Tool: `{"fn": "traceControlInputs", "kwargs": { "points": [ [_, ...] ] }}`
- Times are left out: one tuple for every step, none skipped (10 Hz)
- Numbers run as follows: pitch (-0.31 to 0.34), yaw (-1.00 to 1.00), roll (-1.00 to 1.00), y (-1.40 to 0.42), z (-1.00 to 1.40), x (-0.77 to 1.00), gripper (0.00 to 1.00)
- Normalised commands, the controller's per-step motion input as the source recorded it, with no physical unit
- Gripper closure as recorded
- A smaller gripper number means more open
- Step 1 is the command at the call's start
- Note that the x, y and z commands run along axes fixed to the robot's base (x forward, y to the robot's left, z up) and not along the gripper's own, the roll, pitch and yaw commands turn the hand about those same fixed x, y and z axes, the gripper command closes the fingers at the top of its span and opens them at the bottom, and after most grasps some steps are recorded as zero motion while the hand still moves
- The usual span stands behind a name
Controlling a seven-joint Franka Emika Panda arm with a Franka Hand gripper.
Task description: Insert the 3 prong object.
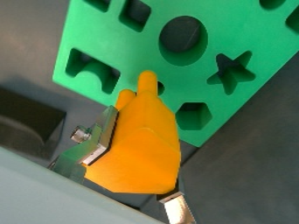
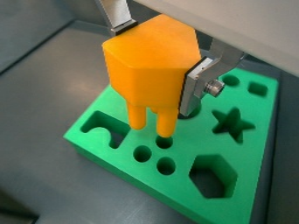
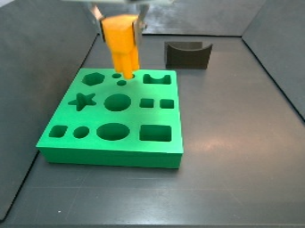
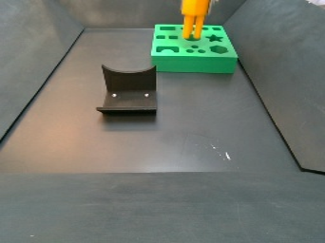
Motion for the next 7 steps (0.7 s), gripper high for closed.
{"fn": "traceControlInputs", "kwargs": {
  "points": [
    [-0.019,-0.61,-0.13,0.27,-0.22,0.0,1.0],
    [0.0,-0.56,-0.07,0.37,-0.29,0.0,1.0],
    [0.0,-0.58,-0.06,0.35,-0.22,-0.02,1.0],
    [0.0,-0.58,-0.04,0.31,-0.16,-0.17,1.0],
    [0.0,-0.37,0.0,0.12,-0.2,-0.3,1.0],
    [-0.01,-0.39,-0.02,0.0,-0.22,-0.07,1.0],
    [0.0,-0.23,-0.08,-0.02,-0.22,0.01,1.0]
  ]
}}
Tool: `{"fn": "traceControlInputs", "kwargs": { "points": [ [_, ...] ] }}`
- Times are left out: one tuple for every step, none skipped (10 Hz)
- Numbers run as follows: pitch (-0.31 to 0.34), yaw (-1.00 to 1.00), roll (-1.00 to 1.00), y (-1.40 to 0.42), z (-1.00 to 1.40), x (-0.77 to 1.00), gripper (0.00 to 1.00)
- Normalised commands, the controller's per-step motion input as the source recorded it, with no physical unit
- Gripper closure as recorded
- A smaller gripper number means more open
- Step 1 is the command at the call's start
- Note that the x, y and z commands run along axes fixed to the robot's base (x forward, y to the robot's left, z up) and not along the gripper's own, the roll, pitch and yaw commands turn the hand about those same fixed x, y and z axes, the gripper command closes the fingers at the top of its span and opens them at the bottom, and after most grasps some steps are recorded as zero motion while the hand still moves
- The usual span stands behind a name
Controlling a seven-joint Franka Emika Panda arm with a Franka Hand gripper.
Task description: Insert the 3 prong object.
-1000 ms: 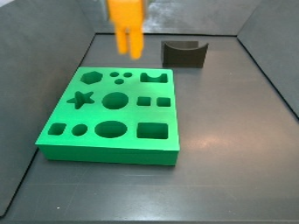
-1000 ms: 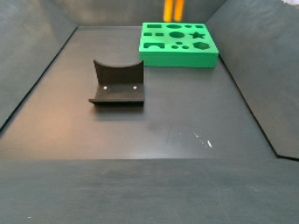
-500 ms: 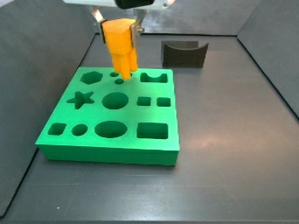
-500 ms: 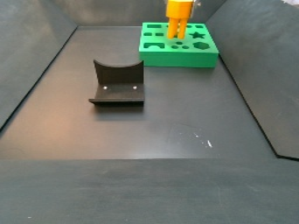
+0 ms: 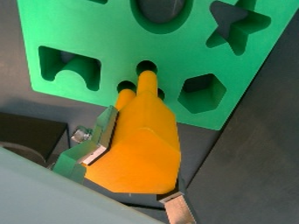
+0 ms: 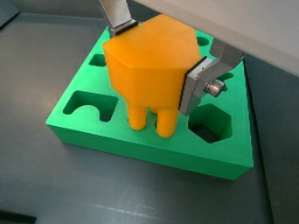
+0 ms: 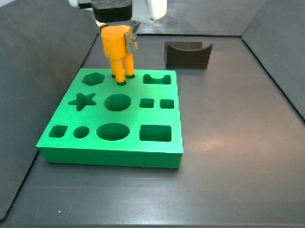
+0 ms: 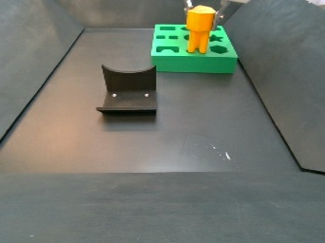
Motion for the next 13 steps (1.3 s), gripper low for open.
{"fn": "traceControlInputs", "kwargs": {
  "points": [
    [0.0,0.0,-0.07,0.0,-0.21,0.06,1.0],
    [0.0,0.06,-0.04,-0.1,-0.19,0.05,1.0],
    [0.0,0.18,-0.04,-0.21,-0.21,0.0,1.0],
    [-0.001,0.16,-0.07,-0.24,-0.19,0.03,1.0],
    [0.0,0.05,-0.02,-0.06,-0.27,0.18,1.0],
    [0.017,0.05,0.03,0.08,-0.31,0.14,1.0],
    [0.0,0.12,0.11,0.14,-0.38,0.0,1.0],
    [0.0,0.17,0.1,0.11,-0.45,0.0,1.0],
    [-0.021,0.12,0.07,0.01,-0.45,-0.01,1.0],
    [-0.039,0.07,0.08,0.0,-0.55,0.0,1.0],
    [-0.017,0.03,0.23,-0.07,-0.59,0.01,1.0],
    [-0.041,0.04,0.24,-0.07,-0.57,0.0,1.0],
    [-0.037,0.04,0.22,-0.06,-0.46,0.0,1.0]
  ]
}}
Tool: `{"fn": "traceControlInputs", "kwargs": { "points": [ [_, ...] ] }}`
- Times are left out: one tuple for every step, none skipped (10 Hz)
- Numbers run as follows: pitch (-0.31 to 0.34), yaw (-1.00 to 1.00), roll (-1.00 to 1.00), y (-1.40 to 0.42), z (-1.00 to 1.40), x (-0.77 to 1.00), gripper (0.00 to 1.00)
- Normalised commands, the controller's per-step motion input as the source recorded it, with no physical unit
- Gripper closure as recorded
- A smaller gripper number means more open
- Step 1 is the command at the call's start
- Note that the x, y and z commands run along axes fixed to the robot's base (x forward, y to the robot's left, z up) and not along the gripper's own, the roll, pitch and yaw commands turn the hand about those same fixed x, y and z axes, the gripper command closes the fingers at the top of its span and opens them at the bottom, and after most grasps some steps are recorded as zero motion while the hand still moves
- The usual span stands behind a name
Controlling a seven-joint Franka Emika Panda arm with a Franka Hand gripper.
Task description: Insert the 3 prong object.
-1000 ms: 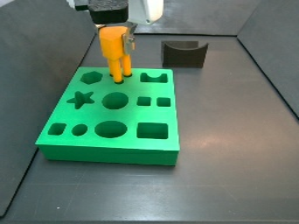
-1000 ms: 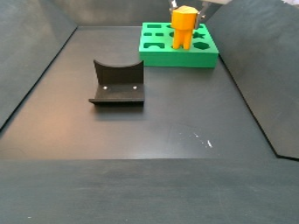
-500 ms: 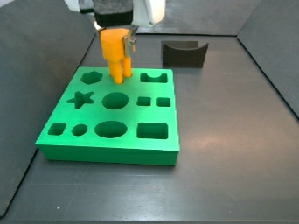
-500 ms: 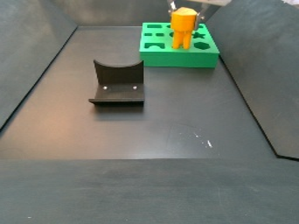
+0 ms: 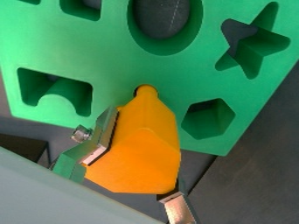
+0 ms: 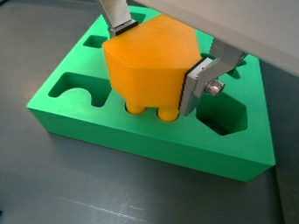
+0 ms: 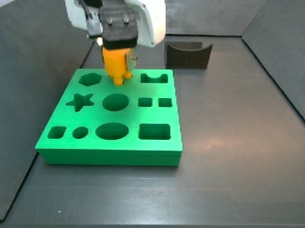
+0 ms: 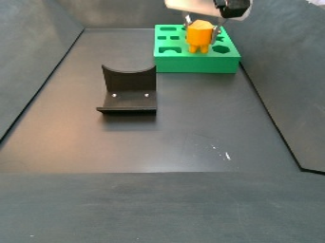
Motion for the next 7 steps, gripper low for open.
{"fn": "traceControlInputs", "kwargs": {
  "points": [
    [-0.043,0.06,0.24,-0.07,-0.41,0.0,1.0],
    [-0.069,0.08,0.23,-0.03,-0.45,0.0,1.0],
    [-0.026,0.05,0.08,0.0,-0.47,0.07,1.0],
    [-0.067,0.0,0.02,0.0,-0.37,0.0,1.0],
    [-0.094,0.0,0.0,0.0,-0.09,0.0,1.0],
    [-0.027,0.0,0.0,0.0,0.0,0.0,1.0],
    [0.0,0.0,0.0,0.0,0.0,0.0,1.0]
  ]
}}
